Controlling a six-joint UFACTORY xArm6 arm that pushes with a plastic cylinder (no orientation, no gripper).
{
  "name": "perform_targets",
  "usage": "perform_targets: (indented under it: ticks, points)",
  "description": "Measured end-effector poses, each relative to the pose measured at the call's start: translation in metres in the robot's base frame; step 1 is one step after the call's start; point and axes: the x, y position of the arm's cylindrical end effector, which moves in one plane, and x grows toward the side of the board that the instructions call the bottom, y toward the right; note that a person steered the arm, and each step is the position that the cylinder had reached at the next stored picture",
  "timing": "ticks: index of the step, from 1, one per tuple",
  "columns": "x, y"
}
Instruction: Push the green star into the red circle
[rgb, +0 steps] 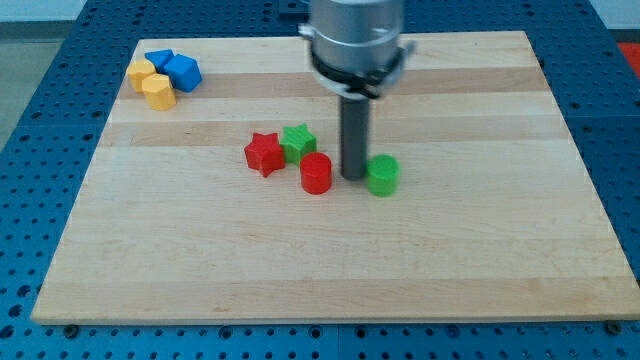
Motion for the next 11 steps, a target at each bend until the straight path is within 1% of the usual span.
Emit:
perform_targets:
  ticks: [1,2,3,5,6,7,8,9,10,11]
  points:
    - [0.056,0.097]
    - [0.061,0.117]
    - [0.046,0.074]
    - [0.046,0.034]
    - [0.043,-0.009]
    - [0.007,-0.039]
    - [0.001,-0.064]
    - [-0.03,-0.03]
    - [-0.083,0.007]
    - [-0.098,-0.05]
